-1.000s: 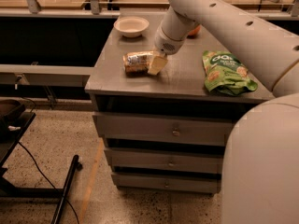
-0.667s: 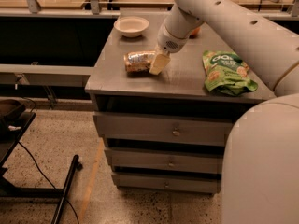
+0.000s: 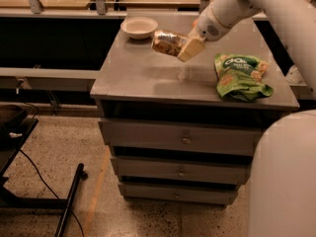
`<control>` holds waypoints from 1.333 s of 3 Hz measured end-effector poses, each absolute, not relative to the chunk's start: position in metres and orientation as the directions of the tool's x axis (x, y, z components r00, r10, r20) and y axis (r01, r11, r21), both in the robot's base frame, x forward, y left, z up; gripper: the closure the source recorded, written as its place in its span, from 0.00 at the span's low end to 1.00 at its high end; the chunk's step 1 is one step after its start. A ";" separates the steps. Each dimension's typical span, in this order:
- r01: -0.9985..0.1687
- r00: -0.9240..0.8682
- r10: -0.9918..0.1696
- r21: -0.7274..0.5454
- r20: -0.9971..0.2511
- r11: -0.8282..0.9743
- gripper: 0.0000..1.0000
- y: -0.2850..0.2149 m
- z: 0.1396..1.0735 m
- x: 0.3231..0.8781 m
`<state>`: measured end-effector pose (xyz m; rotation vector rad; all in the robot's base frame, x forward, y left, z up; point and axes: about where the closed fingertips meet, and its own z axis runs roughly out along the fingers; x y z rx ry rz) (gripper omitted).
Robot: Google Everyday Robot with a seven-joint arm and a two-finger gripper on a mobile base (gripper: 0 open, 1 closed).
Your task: Move orange can near green rice chip bag
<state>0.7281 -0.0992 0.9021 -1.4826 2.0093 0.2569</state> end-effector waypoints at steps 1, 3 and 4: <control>-0.855 -0.219 -0.762 -0.257 -0.609 0.451 1.00 -0.136 0.933 0.734; -0.877 -0.243 -0.813 -0.239 -0.529 0.417 1.00 -0.148 0.902 0.728; -0.906 -0.241 -0.870 -0.223 -0.430 0.361 1.00 -0.157 0.868 0.715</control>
Offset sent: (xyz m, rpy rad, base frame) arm 0.0043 -0.0295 0.0249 0.0143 -0.0554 -0.0857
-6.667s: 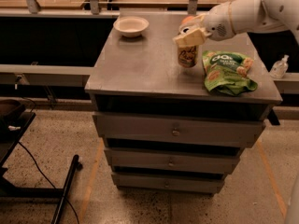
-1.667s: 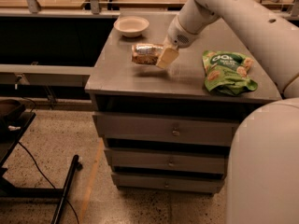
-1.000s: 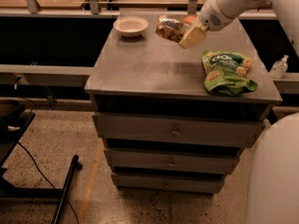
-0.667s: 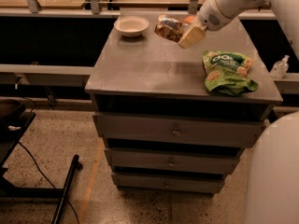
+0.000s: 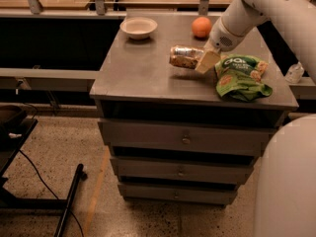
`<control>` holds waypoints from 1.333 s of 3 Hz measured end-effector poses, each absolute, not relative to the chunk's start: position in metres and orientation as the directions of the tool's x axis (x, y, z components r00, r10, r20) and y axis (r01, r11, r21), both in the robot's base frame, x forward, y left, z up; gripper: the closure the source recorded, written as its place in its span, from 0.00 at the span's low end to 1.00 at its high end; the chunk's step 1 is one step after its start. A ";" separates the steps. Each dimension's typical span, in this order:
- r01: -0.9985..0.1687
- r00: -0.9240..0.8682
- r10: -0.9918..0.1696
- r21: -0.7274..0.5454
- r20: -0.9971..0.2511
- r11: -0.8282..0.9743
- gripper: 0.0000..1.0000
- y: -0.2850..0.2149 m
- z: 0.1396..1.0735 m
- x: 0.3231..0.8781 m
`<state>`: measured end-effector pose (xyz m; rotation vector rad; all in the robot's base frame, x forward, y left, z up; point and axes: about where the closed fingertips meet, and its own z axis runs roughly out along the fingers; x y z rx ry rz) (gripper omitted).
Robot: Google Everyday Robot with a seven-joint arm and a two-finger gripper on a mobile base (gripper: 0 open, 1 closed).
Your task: Move orange can near green rice chip bag
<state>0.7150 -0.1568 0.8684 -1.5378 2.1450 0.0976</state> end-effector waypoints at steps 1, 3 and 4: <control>-0.910 -0.243 -0.874 -0.214 -0.421 0.356 0.84 -0.156 0.861 0.714; -0.913 -0.243 -0.875 -0.207 -0.420 0.352 0.38 -0.153 0.855 0.715; -0.914 -0.242 -0.875 -0.203 -0.419 0.350 0.15 -0.151 0.852 0.716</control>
Offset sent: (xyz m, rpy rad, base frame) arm -0.0010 0.0008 -0.0078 -0.0078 0.0127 0.0039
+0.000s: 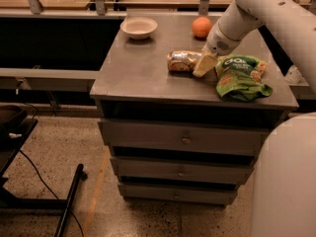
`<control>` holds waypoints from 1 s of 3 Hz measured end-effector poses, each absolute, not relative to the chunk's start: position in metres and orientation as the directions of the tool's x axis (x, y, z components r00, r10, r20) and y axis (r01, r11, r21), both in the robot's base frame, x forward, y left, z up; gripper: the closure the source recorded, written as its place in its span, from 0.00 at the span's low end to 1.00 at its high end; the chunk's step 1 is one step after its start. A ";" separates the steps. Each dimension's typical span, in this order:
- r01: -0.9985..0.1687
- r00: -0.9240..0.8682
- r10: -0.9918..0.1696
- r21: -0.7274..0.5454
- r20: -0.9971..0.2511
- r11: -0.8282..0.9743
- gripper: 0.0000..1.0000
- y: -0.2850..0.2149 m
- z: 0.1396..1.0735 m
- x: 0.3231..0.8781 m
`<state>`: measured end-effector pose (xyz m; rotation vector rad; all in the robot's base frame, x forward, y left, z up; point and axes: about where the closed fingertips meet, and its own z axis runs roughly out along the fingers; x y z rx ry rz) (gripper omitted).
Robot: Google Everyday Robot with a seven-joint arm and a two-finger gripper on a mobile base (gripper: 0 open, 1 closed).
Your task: Move orange can near green rice chip bag
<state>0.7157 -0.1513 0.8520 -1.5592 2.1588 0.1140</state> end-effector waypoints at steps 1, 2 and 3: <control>-0.916 -0.242 -0.876 -0.199 -0.417 0.348 0.00 -0.150 0.849 0.716; -0.914 -0.237 -0.861 -0.198 -0.449 0.355 0.00 -0.158 0.858 0.711; -0.901 -0.228 -0.822 -0.207 -0.522 0.381 0.00 -0.184 0.879 0.701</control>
Offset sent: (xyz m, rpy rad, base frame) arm -0.0139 -0.0261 0.0282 0.0908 -0.0388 -0.0035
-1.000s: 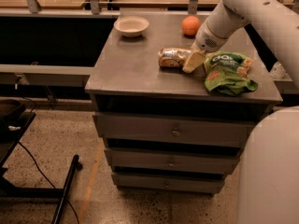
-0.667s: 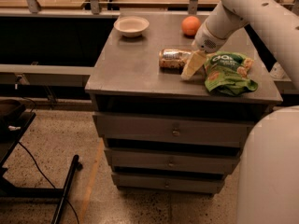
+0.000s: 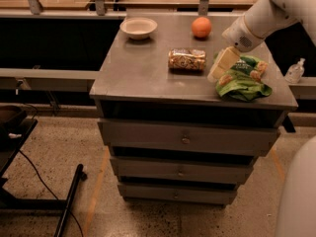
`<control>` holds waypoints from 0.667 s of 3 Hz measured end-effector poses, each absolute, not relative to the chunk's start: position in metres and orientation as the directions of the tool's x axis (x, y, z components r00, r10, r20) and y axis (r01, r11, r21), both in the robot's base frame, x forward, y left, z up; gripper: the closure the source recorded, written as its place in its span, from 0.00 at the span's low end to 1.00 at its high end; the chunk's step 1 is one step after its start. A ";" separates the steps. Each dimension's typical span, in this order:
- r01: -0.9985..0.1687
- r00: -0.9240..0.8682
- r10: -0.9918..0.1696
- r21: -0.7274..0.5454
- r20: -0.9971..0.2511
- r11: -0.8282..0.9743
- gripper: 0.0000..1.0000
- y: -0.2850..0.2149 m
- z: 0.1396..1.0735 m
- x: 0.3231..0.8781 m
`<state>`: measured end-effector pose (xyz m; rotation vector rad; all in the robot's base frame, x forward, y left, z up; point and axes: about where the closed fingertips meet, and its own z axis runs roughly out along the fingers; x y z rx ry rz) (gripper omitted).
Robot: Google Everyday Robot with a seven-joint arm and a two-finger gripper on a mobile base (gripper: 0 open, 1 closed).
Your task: Move orange can near green rice chip bag
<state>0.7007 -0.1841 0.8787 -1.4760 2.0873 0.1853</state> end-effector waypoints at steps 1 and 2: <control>-0.880 -0.211 -0.765 -0.223 -0.608 0.420 0.00 -0.219 0.905 0.686; -0.850 -0.194 -0.709 -0.245 -0.678 0.466 0.00 -0.256 0.936 0.673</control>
Offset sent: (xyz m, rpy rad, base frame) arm -0.0447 -0.1189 0.0966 0.2419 -0.2030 -0.0918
